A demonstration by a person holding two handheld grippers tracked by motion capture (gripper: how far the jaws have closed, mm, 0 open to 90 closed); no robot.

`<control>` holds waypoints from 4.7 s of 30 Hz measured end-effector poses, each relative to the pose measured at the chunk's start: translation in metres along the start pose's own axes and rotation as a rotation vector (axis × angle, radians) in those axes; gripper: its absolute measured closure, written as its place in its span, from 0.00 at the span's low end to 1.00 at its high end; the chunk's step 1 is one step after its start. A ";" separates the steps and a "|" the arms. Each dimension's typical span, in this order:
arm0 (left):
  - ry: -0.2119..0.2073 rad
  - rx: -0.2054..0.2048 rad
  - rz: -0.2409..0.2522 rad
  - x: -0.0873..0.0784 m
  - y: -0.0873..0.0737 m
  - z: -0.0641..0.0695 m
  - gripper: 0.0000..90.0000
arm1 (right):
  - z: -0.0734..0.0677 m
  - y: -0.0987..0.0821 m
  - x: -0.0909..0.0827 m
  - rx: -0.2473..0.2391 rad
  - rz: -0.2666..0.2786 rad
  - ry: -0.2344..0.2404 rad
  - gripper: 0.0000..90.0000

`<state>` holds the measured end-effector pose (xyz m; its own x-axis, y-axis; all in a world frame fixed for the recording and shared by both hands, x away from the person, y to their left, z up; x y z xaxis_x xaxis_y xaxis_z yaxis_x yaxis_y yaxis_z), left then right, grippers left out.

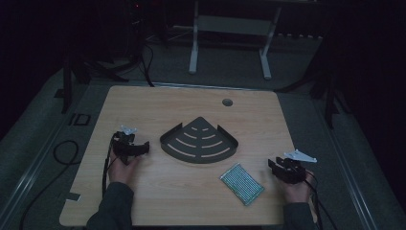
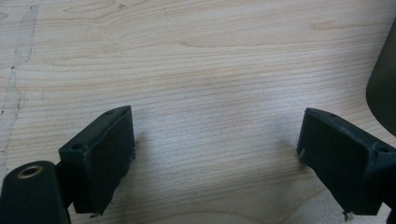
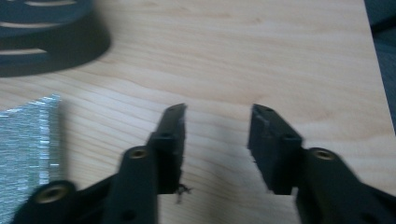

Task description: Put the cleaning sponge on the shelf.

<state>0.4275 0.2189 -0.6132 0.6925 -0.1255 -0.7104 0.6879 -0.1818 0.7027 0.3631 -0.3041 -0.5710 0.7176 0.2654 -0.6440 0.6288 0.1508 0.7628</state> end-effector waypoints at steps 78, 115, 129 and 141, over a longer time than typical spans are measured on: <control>0.003 -0.003 0.000 0.000 0.000 0.001 0.13 | -0.072 0.020 0.020 -0.305 -0.387 0.211 0.89; 0.003 -0.003 0.000 0.000 0.000 0.001 0.13 | -0.070 0.027 0.041 -0.326 -0.650 0.300 0.86; 0.003 -0.003 0.000 0.000 0.000 0.001 0.13 | -0.066 0.025 0.046 -0.252 -0.708 0.339 0.88; 0.003 -0.003 0.000 0.000 0.000 0.001 0.13 | -0.069 0.027 0.045 -0.305 -0.713 0.321 0.99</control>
<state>0.4274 0.2183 -0.6132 0.6929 -0.1221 -0.7106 0.6889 -0.1787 0.7025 0.3914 -0.2224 -0.5750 0.0297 0.2599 -0.9652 0.7578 0.6238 0.1913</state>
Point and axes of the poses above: each handheld gripper's, and its own axes: x roughly forward along the jaws, y roughly out of its top, z roughly to its right, the point moved 7 cm from there along x, roughly forward along the jaws, and after that the axes turned 4 degrees about x, right-handed, at the moved point
